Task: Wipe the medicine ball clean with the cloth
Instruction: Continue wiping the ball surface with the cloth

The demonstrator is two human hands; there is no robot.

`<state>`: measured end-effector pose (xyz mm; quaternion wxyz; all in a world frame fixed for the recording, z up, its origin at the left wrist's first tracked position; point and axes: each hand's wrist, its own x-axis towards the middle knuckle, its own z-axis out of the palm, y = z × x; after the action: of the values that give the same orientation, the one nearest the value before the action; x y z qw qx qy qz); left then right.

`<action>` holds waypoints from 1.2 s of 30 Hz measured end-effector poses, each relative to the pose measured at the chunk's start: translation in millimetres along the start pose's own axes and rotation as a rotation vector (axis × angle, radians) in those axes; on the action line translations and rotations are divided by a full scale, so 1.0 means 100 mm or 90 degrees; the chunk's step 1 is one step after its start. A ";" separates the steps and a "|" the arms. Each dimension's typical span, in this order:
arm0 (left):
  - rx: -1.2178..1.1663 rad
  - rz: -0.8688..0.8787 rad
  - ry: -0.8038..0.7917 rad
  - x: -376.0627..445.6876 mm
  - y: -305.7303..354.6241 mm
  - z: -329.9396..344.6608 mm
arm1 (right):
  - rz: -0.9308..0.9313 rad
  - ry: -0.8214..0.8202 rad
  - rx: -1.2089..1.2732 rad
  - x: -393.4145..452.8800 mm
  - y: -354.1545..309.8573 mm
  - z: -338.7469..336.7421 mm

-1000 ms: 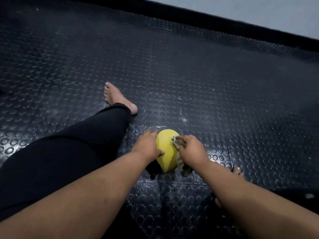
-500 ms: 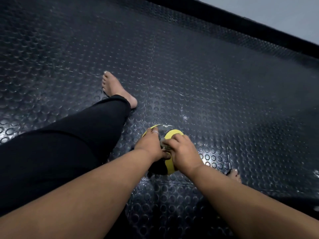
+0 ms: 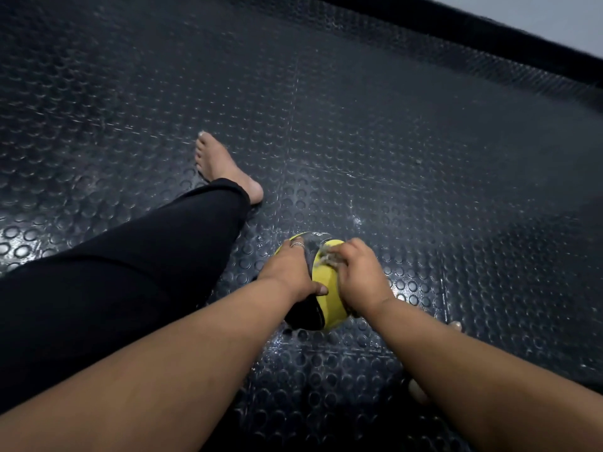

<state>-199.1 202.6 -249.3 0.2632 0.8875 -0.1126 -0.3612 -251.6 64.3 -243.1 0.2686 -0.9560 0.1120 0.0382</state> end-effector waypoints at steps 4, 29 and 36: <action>0.002 -0.015 -0.004 0.00 0.01 -0.02 | 0.169 0.038 0.033 0.04 -0.08 0.05; -0.011 -0.036 -0.027 0.06 -0.11 -0.16 | 0.042 -0.022 0.010 -0.01 -0.10 0.00; -0.035 -0.017 -0.027 0.09 -0.10 -0.18 | -0.018 -0.008 -0.016 0.01 -0.04 0.01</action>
<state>-180.4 214.4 -249.5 0.2802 0.8734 -0.0962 -0.3866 -249.3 67.6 -242.0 0.2578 -0.9605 0.0961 0.0418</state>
